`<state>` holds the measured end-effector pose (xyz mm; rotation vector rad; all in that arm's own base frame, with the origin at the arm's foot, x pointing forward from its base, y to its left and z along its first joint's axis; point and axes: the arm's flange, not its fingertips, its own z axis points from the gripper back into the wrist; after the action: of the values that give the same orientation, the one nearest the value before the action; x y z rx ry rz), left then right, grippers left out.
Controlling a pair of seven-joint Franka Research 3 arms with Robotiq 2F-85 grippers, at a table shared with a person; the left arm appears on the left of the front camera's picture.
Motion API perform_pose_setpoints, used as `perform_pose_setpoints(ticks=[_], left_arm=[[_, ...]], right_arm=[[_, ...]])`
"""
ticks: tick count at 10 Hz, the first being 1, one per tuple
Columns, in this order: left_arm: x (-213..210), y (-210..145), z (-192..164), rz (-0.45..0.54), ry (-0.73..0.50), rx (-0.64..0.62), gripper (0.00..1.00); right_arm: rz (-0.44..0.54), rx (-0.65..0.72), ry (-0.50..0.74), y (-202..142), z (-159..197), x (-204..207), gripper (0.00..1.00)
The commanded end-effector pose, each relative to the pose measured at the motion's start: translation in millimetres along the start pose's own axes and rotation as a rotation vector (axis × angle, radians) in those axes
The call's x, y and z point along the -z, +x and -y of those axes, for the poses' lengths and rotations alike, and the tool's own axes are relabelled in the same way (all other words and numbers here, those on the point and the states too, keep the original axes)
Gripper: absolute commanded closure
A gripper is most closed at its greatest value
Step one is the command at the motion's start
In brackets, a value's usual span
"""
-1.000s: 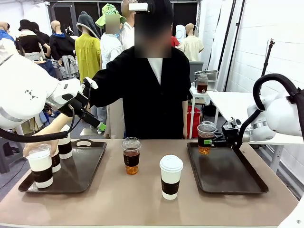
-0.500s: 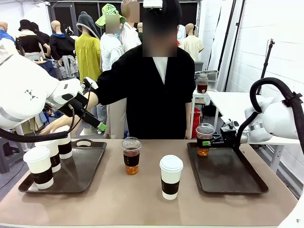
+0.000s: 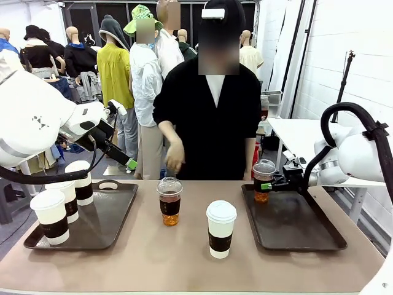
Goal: Distribute the coffee onto the tray.
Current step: Pick up one iced Americano and place it on the right Handle tray.
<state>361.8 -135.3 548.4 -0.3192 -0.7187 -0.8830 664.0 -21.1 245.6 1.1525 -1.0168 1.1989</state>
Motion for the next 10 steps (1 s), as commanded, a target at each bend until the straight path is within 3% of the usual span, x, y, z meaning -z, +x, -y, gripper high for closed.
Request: perform_pose_setpoints(ticks=[1, 10], left_arm=[[-0.5, 0.2, -1.3, -0.002, -0.002, -0.007, 0.00], [-0.5, 0.2, -1.3, -0.002, -0.002, -0.007, 0.00]], right_arm=[[0.022, 0.026, -0.017, 6.8, 7.5, 0.7, 0.00], [0.044, 0.058, -0.111, -3.6, -28.8, -26.4, 0.00]])
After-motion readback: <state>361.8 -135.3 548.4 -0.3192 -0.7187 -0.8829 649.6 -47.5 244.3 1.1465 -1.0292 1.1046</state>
